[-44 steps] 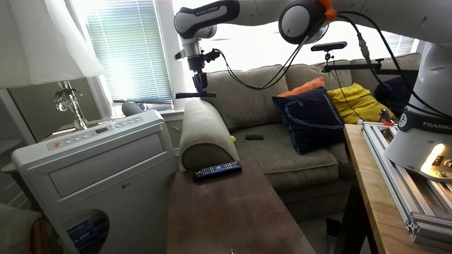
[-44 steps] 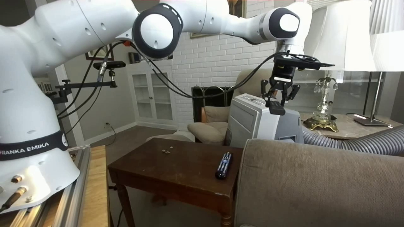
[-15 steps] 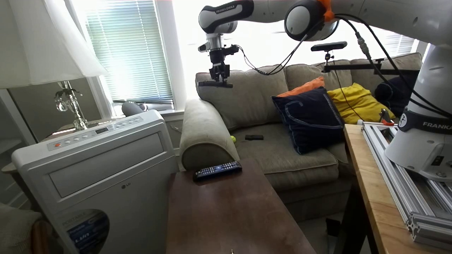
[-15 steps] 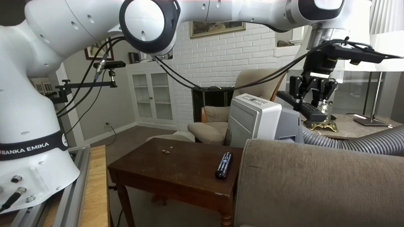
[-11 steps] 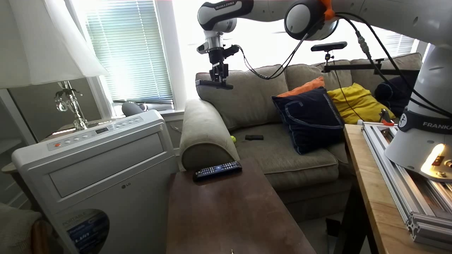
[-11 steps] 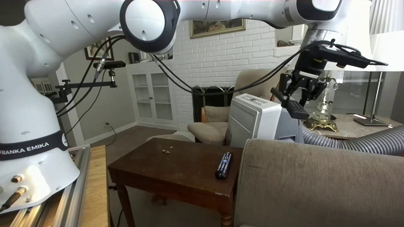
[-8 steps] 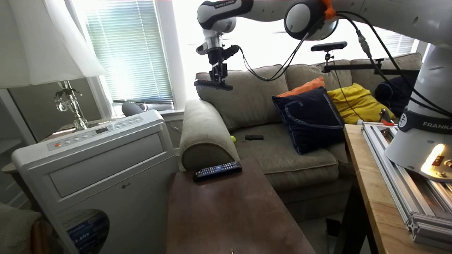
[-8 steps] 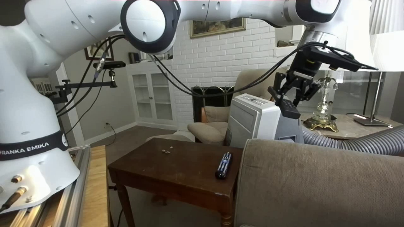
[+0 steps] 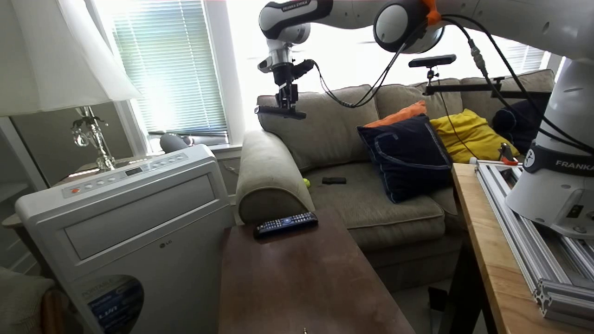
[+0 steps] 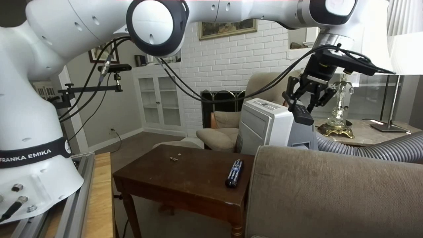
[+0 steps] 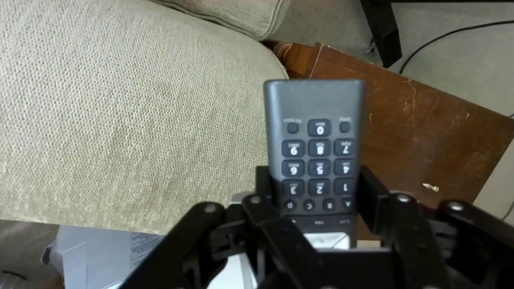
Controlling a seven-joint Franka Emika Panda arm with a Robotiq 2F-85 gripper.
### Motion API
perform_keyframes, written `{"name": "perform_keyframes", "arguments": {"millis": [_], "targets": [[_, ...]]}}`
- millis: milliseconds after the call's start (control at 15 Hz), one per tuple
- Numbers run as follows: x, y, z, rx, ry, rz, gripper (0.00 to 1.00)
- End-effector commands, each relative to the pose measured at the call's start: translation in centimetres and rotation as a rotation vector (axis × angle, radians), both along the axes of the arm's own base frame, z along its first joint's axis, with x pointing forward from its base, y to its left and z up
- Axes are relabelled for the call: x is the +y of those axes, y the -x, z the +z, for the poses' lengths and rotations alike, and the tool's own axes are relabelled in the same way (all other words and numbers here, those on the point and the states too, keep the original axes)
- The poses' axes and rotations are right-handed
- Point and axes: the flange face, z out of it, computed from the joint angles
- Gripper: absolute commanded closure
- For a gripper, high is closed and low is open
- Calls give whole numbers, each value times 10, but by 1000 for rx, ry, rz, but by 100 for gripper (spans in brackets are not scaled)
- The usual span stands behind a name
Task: Move the remote on the sofa to the table
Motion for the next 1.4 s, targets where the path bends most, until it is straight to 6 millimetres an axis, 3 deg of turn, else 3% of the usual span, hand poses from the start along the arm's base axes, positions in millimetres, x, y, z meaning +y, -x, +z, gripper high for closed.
{"name": "perform_keyframes", "arguments": {"millis": [0, 200, 533, 1200, 1267, 1333], "targets": [[-16, 1, 22, -30, -1, -188, 72], [-34, 6, 50, -63, 2, -308, 72], [-45, 18, 89, -108, -3, -231, 72], [-18, 42, 156, -139, -89, 227, 72], [-22, 34, 136, -126, -58, 163, 47], [-20, 36, 143, -129, -63, 184, 47]]}}
